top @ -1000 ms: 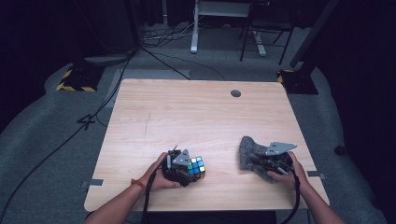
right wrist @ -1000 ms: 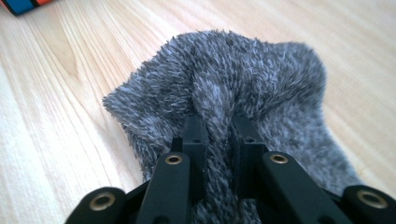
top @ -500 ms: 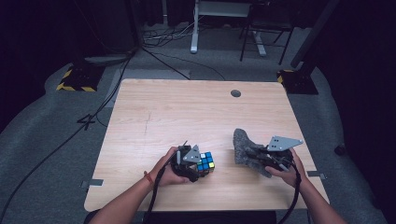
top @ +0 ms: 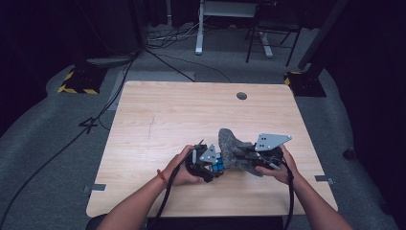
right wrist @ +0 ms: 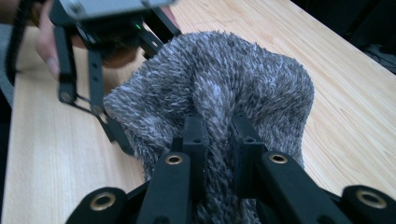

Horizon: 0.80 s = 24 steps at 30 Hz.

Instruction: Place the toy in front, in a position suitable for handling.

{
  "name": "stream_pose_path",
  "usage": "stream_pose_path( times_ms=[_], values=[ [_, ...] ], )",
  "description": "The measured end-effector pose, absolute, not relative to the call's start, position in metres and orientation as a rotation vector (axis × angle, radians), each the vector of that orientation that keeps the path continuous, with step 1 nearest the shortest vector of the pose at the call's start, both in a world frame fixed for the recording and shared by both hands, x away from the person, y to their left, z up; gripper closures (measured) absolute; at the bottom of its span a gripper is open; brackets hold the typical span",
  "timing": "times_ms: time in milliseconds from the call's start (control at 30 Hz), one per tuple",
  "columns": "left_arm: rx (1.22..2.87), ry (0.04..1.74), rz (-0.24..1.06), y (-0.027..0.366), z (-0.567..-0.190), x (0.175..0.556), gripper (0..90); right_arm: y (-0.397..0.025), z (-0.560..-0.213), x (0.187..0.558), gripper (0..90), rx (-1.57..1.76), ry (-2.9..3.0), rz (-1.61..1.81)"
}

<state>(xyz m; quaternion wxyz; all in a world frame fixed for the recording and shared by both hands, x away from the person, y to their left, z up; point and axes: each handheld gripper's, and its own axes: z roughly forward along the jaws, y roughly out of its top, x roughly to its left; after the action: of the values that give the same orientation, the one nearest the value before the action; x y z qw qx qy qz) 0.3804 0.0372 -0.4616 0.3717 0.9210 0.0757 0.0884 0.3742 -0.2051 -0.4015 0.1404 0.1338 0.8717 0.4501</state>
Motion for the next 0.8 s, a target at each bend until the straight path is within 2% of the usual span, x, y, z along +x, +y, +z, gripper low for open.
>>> stream_pose_path(
  times_ms=[500, 800],
  values=[
    [2.385, 0.170, 0.252, 0.033, -0.461, 0.379, 33.8, -0.178, -0.412, 0.371, 79.1, 0.336, 2.574, 1.246],
    [2.362, 0.170, 0.244, 0.037, -0.458, 0.378, 33.9, -0.199, -0.420, 0.378, 79.2, 0.438, 2.548, 1.175]
  ],
)
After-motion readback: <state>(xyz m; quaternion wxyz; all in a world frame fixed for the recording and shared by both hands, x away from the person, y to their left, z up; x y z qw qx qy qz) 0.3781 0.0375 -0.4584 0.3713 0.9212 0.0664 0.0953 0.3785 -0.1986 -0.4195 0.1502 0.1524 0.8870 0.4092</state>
